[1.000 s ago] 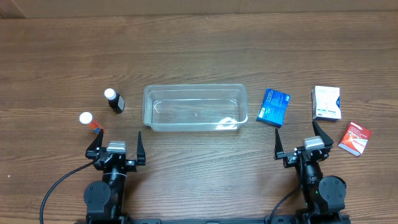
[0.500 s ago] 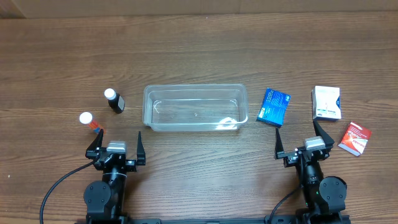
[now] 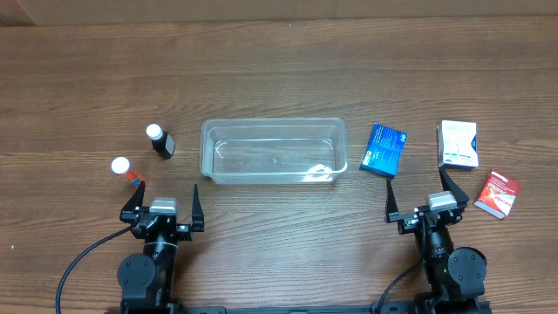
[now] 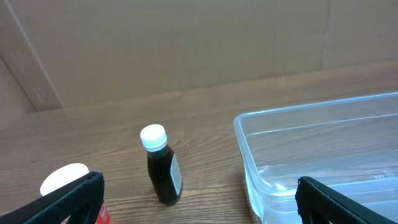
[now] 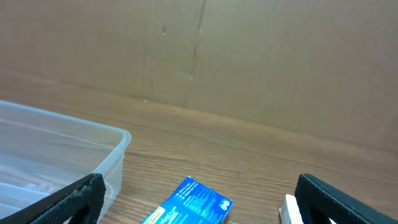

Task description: Pack container

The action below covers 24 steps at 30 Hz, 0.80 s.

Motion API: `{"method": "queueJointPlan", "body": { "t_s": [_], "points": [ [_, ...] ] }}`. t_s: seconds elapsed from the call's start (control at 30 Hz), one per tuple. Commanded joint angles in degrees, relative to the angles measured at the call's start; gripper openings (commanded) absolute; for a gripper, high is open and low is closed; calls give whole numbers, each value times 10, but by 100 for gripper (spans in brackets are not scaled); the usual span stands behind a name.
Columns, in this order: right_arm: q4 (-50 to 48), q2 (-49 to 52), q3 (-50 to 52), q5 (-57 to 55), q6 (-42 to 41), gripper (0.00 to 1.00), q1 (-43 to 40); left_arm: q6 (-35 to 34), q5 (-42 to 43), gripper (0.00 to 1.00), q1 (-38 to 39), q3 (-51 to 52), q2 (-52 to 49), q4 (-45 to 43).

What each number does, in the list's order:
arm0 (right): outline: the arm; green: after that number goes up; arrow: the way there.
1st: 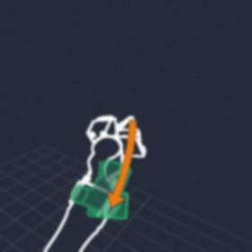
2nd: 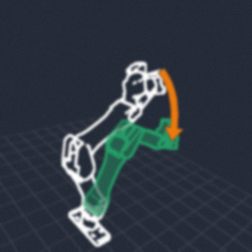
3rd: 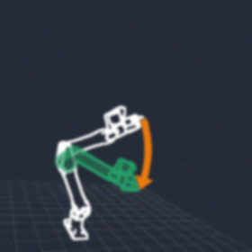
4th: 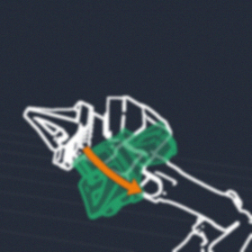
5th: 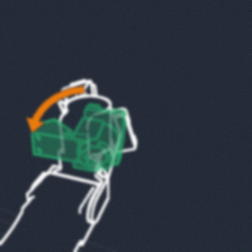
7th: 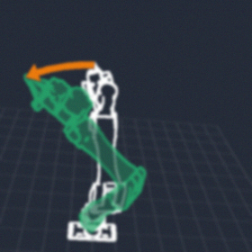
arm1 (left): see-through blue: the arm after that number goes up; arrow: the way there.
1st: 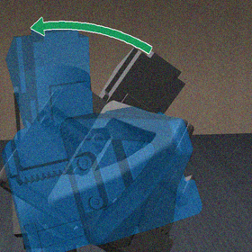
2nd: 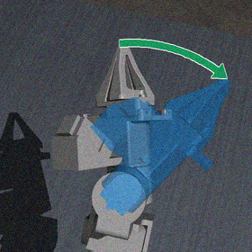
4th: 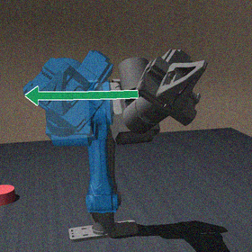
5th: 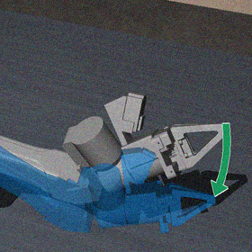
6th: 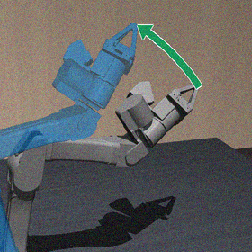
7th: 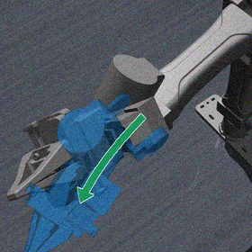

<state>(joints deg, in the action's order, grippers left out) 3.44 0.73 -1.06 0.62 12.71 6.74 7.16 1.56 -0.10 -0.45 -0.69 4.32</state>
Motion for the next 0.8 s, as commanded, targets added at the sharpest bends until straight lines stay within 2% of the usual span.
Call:
{"method": "queueJointPlan", "body": {
  "t_s": [0.0,0.13,0.4,0.63,0.77],
  "points": [
    [-13,-6,6,-5,-62,100,-2,-56,10,100,-3,2,5,-2],
    [-16,-6,1,-22,-80,100,-2,-111,15,100,-3,-7,4,3],
    [46,10,-73,-46,-130,100,-2,-114,4,100,-3,-122,-33,50],
    [124,107,-209,-46,-134,100,-2,-113,0,100,-3,-295,-179,148],
    [204,216,-335,-46,-134,100,-2,-112,0,100,-3,-443,-312,252]
  ]
}}
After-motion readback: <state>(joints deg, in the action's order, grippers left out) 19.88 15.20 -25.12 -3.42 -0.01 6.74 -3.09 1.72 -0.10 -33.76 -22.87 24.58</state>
